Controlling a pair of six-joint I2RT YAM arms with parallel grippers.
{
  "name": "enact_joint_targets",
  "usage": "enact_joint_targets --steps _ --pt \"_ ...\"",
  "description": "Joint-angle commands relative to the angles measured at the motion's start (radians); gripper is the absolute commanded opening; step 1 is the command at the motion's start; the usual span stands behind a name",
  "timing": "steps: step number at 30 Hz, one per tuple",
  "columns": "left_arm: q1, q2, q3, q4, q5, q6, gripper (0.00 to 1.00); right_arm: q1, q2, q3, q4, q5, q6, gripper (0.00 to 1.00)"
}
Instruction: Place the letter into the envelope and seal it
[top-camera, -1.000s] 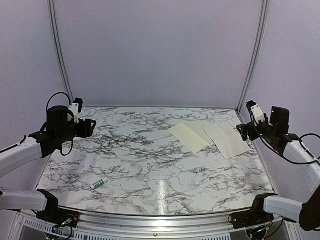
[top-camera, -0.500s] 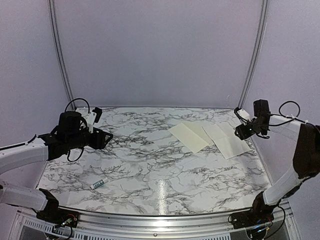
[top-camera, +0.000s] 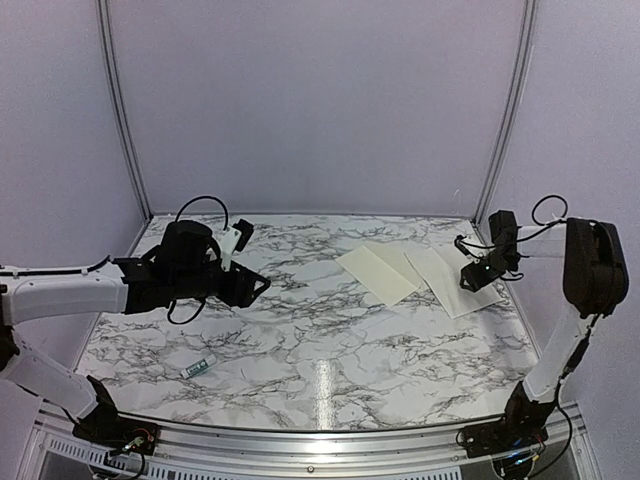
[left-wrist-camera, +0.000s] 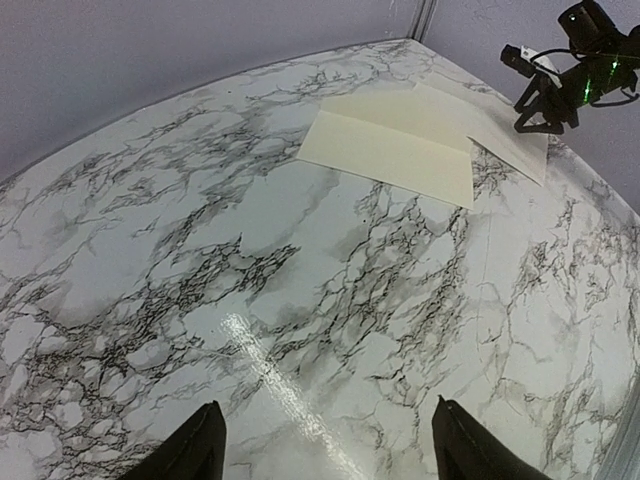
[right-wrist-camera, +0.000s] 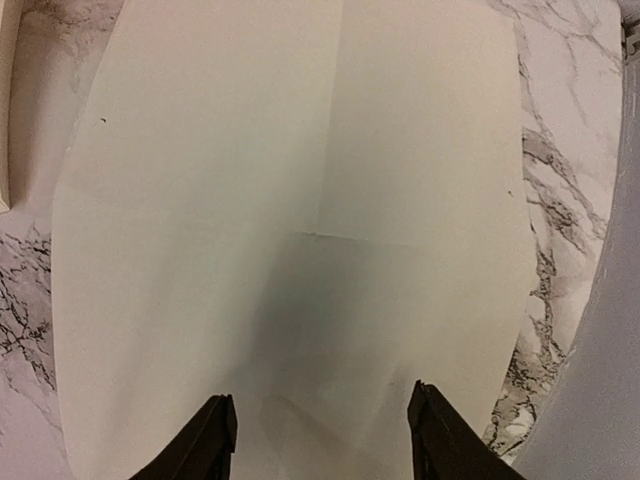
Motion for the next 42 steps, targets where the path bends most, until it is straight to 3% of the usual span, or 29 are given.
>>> enact_joint_targets --steps 1,11,25,30,40,42 --pt "-0.073 0.064 0.084 0.011 -0.097 -0.044 0.74 -0.01 -0.01 -0.025 -0.041 -0.008 -0.057 0.57" --pt "-0.14 0.112 0.096 0.087 -0.073 -0.1 0.74 -0.011 -0.045 -0.086 -0.166 -0.063 -0.125 0.58" --pt "-0.195 0.104 0.069 0.119 -0.129 -0.2 0.74 0.081 -0.323 -0.252 -0.466 -0.082 -0.207 0.57" --pt "-0.215 0.119 0.071 0.127 -0.136 -0.265 0.74 0.07 -0.402 -0.146 -0.491 -0.115 -0.166 0.6" --pt "-0.31 0.229 0.128 0.187 -0.14 -0.358 0.76 -0.012 -0.204 0.014 -0.292 -0.082 0.028 0.65" --pt "-0.323 0.259 0.153 0.188 -0.124 -0.375 0.77 -0.024 -0.14 0.046 -0.258 -0.071 0.068 0.73"
